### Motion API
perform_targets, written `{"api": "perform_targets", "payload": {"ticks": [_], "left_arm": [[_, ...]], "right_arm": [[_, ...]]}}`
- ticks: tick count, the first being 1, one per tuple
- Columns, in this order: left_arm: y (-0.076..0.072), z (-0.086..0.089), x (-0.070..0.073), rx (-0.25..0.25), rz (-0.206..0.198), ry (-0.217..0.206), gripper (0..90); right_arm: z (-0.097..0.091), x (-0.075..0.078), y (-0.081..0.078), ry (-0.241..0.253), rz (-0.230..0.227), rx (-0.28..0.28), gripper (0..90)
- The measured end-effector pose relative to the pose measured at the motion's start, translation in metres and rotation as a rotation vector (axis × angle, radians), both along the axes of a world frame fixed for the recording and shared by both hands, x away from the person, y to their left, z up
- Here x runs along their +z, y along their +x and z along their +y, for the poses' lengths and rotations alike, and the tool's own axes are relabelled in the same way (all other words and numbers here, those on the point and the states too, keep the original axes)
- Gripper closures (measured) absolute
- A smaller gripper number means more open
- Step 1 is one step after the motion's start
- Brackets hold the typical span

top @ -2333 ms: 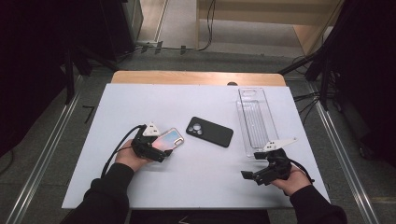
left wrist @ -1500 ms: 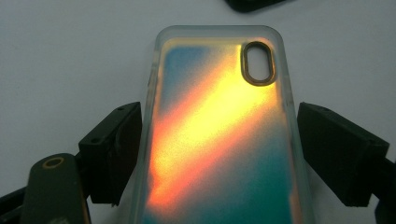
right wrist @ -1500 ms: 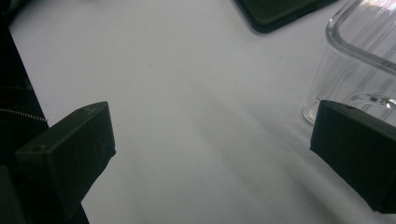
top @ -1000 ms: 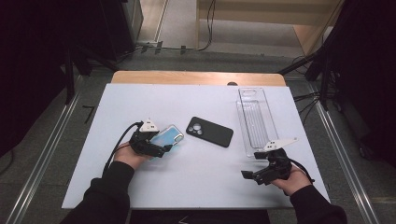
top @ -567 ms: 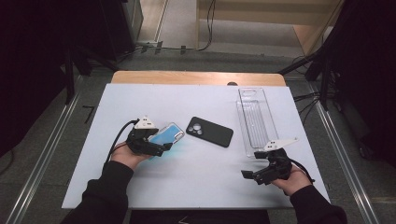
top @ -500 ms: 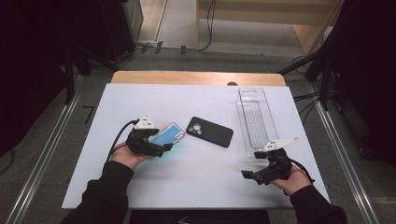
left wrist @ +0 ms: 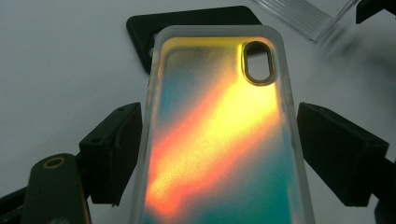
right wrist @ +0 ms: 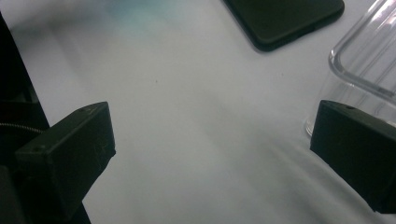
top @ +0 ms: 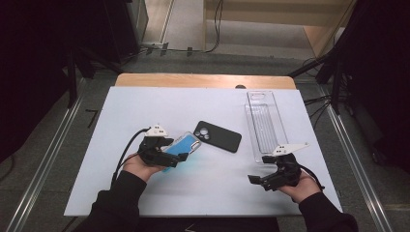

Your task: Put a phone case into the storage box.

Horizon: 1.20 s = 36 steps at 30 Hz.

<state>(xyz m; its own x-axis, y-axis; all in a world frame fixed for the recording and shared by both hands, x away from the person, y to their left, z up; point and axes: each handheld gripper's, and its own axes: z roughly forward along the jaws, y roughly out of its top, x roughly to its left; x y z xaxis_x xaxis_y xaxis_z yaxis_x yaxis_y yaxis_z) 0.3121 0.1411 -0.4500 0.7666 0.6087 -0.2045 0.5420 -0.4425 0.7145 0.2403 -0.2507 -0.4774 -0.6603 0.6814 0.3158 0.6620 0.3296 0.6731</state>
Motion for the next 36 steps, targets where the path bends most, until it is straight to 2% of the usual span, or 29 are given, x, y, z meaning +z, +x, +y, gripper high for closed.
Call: {"api": "perform_targets", "payload": {"ticks": [6, 10, 18, 22, 27, 29, 36], "left_arm": [[-0.008, -0.006, 0.003, 0.022, -0.01, -0.035, 17.0], [-0.012, -0.011, 0.003, 0.035, -0.013, -0.048, 17.0], [-0.02, -0.021, 0.003, 0.057, -0.042, -0.069, 17.0], [-0.022, -0.025, 0.001, 0.063, -0.033, -0.078, 16.9], [-0.026, -0.03, 0.0, 0.067, -0.077, -0.069, 16.9], [-0.028, -0.031, -0.002, 0.066, -0.082, -0.075, 16.9], [-0.033, -0.035, -0.01, 0.098, -0.16, -0.085, 16.9]], "right_arm": [[0.008, 0.009, -0.001, 0.017, -0.021, 0.013, 0.0], [0.016, 0.016, -0.001, 0.031, -0.017, 0.014, 0.0], [0.032, 0.029, 0.004, 0.065, -0.043, -0.016, 0.0], [0.041, 0.033, 0.008, 0.073, -0.037, -0.024, 0.0], [0.051, 0.037, 0.013, 0.078, -0.039, -0.029, 0.0], [0.054, 0.04, 0.015, 0.088, -0.045, -0.034, 0.0], [0.067, 0.045, 0.023, 0.099, -0.05, -0.045, 0.0]]}}
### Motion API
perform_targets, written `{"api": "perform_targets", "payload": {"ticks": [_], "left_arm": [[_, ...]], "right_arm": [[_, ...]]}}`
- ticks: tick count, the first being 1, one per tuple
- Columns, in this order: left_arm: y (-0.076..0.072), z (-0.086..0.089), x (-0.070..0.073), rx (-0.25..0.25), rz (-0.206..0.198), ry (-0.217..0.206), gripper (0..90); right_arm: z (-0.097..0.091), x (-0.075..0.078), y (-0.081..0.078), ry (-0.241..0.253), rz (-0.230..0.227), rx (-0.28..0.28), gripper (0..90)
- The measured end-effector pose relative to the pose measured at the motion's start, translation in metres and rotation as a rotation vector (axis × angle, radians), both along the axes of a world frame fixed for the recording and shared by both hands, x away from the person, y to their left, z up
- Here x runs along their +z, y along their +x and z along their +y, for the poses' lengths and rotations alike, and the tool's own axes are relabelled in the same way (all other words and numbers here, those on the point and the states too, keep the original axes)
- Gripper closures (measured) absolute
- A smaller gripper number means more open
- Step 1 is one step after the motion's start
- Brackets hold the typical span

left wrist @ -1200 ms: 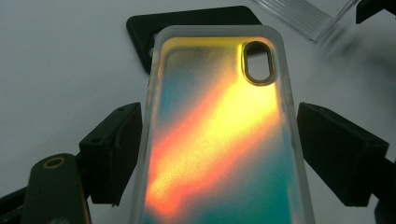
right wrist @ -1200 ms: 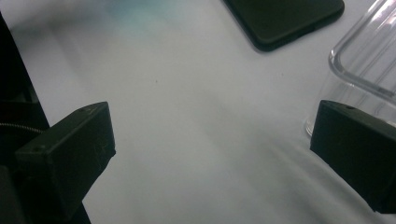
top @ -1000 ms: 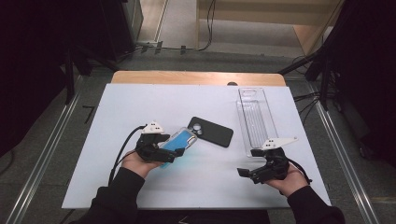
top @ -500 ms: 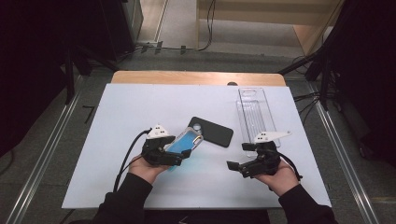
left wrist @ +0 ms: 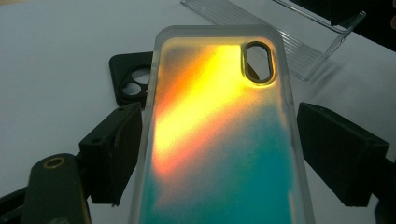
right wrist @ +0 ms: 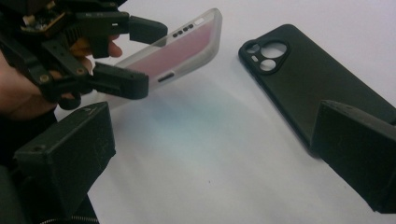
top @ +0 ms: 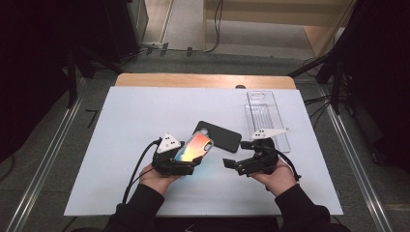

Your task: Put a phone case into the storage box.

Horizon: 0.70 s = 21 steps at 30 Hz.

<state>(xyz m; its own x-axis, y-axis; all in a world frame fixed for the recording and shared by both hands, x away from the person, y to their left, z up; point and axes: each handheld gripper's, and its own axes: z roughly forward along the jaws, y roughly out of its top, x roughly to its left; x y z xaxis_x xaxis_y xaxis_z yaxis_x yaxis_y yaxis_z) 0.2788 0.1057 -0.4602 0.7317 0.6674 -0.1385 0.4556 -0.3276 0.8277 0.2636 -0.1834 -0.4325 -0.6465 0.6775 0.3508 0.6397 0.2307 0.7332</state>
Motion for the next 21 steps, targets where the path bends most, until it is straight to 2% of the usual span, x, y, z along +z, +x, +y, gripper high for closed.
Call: {"api": "perform_targets", "payload": {"ticks": [7, 16, 21], "left_arm": [[-0.003, -0.001, -0.001, 0.027, -0.042, -0.031, 16.9], [-0.007, -0.004, -0.006, 0.045, -0.089, -0.114, 16.9], [-0.012, -0.005, -0.007, 0.062, -0.172, -0.117, 17.0]], "right_arm": [[0.011, 0.006, 0.01, 0.036, 0.001, -0.017, 0.0], [0.028, 0.015, 0.024, 0.054, -0.005, -0.032, 0.0], [0.035, 0.018, 0.029, 0.065, -0.006, -0.033, 0.0]]}}
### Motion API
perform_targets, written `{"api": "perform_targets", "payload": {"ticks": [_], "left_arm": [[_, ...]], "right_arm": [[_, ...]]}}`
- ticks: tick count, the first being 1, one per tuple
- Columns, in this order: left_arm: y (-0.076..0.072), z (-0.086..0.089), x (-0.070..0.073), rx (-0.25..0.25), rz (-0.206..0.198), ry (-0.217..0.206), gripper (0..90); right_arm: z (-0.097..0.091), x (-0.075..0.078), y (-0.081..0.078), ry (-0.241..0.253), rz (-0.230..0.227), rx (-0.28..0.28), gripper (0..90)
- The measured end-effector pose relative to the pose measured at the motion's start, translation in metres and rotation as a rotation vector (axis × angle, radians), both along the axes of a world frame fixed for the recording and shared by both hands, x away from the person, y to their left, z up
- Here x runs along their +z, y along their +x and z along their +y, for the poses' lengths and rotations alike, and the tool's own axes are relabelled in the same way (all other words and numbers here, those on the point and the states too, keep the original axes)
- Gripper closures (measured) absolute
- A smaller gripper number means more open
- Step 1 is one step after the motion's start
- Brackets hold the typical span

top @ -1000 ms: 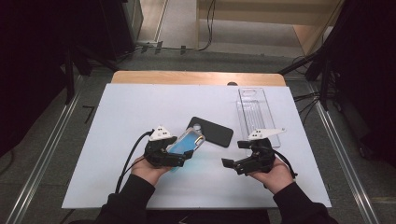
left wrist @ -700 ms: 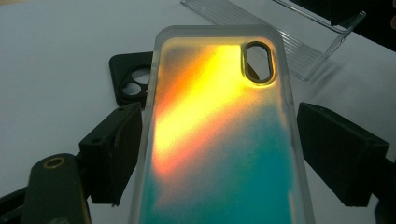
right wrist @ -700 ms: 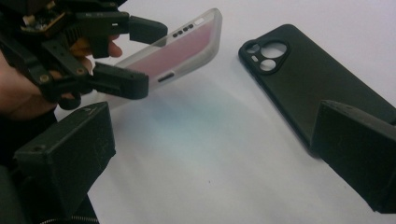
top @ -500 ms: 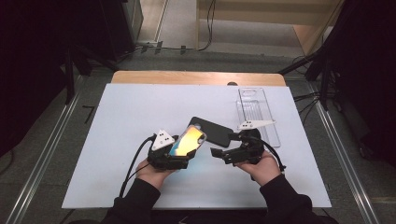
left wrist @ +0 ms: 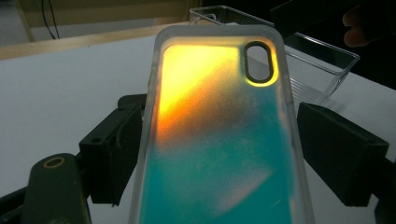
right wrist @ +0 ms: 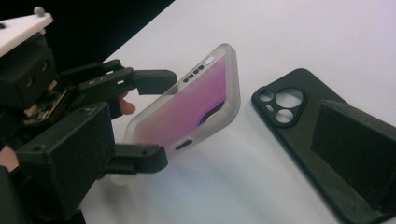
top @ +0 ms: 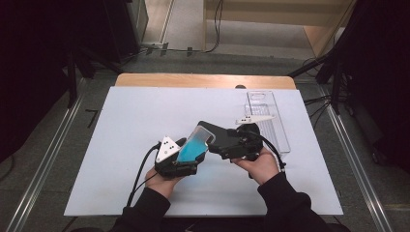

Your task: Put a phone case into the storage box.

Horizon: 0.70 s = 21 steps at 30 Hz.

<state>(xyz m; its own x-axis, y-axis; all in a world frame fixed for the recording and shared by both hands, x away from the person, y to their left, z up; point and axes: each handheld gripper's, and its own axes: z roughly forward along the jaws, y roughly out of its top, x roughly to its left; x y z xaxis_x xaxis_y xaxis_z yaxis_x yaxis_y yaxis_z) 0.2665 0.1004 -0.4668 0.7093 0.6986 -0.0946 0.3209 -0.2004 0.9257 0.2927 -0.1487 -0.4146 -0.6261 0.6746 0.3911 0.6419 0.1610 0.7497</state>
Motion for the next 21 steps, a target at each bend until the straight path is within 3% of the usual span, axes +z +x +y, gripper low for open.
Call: {"api": "perform_targets", "payload": {"ticks": [7, 8, 9, 16, 18, 21], "left_arm": [[-0.004, -0.002, -0.003, 0.013, -0.048, -0.042, 16.9], [-0.005, -0.002, -0.003, 0.018, -0.062, -0.044, 16.9], [-0.005, -0.002, -0.003, 0.018, -0.067, -0.048, 16.9], [-0.005, -0.003, -0.004, 0.022, -0.051, -0.082, 16.9], [-0.007, -0.004, -0.004, 0.033, -0.062, -0.082, 16.9], [-0.007, -0.006, -0.004, 0.032, -0.047, -0.095, 16.9]], "right_arm": [[0.006, 0.0, 0.006, 0.029, 0.023, -0.009, 0.0], [0.007, 0.0, 0.007, 0.033, 0.029, -0.011, 2.3], [0.007, 0.0, 0.007, 0.041, 0.027, -0.013, 10.1], [0.012, -0.002, 0.015, 0.074, 0.055, -0.011, 13.1], [0.014, -0.003, 0.017, 0.072, 0.078, -0.001, 16.9], [0.016, -0.004, 0.02, 0.08, 0.12, 0.004, 25.0]]}}
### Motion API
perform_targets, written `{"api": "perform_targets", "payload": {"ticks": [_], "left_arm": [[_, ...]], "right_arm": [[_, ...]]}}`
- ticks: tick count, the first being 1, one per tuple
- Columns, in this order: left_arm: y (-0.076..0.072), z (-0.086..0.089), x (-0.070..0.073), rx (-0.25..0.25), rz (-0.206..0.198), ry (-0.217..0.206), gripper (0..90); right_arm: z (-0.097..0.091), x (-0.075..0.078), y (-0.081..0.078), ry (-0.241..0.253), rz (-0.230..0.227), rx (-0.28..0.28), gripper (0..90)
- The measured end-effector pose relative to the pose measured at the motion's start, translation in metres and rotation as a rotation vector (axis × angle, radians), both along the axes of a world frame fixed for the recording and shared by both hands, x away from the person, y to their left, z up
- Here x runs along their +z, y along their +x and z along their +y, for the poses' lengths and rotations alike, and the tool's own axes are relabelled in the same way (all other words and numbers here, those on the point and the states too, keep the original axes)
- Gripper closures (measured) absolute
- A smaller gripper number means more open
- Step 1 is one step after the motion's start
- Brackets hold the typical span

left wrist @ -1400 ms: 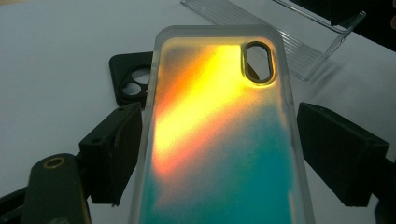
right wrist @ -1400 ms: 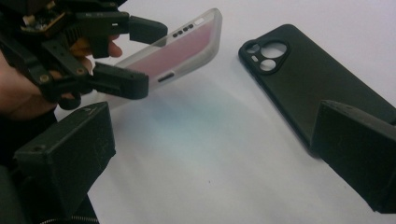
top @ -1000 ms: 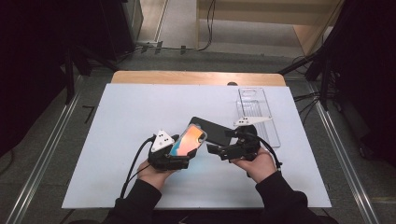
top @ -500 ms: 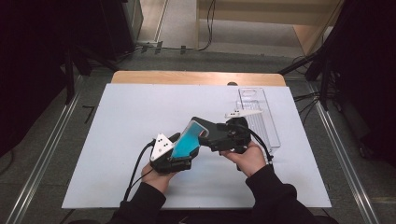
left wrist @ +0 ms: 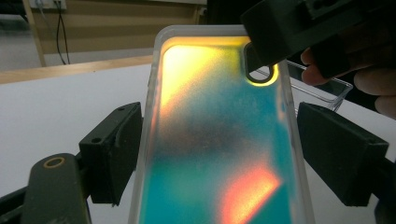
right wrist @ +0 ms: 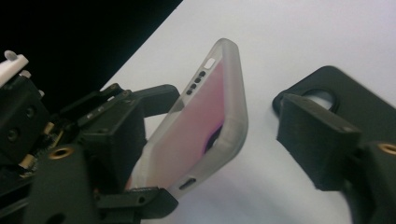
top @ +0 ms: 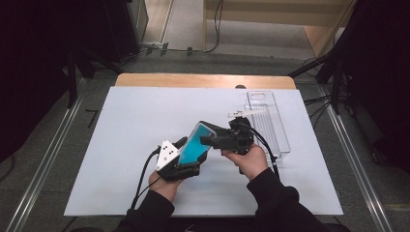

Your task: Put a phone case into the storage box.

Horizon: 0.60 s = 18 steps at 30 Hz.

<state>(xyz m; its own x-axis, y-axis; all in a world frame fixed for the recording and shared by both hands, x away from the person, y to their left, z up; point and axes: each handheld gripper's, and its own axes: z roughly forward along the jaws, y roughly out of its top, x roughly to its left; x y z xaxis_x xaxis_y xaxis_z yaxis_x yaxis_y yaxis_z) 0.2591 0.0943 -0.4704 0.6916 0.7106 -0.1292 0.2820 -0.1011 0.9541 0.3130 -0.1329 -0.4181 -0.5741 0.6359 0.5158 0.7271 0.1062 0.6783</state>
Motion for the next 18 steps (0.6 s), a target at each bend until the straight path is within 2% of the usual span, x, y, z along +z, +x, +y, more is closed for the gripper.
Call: {"api": "perform_targets", "payload": {"ticks": [3, 6, 11, 13, 18], "left_arm": [[-0.0005, -0.001, -0.0001, -0.001, 0.01, 0.001, 16.9], [-0.0012, -0.0017, -0.0001, 0.005, 0.011, -0.003, 16.9], [-0.0016, -0.0022, 0.0, 0.003, 0.022, -0.005, 16.9], [-0.0021, -0.0024, 0.0003, 0.003, 0.021, -0.01, 16.9], [-0.0036, -0.0031, 0.0014, 0.006, 0.003, -0.008, 16.9]], "right_arm": [[0.0008, 0.0, 0.0024, 0.01, 0.029, -0.003, 31.9], [0.0002, 0.0004, 0.0042, 0.014, 0.067, -0.011, 43.4], [-0.0024, -0.0006, 0.0087, 0.035, 0.164, -0.023, 64.3], [-0.003, -0.0008, 0.009, 0.038, 0.167, -0.024, 71.4], [-0.0053, 0.001, 0.0087, 0.088, 0.193, -0.025, 74.4]]}}
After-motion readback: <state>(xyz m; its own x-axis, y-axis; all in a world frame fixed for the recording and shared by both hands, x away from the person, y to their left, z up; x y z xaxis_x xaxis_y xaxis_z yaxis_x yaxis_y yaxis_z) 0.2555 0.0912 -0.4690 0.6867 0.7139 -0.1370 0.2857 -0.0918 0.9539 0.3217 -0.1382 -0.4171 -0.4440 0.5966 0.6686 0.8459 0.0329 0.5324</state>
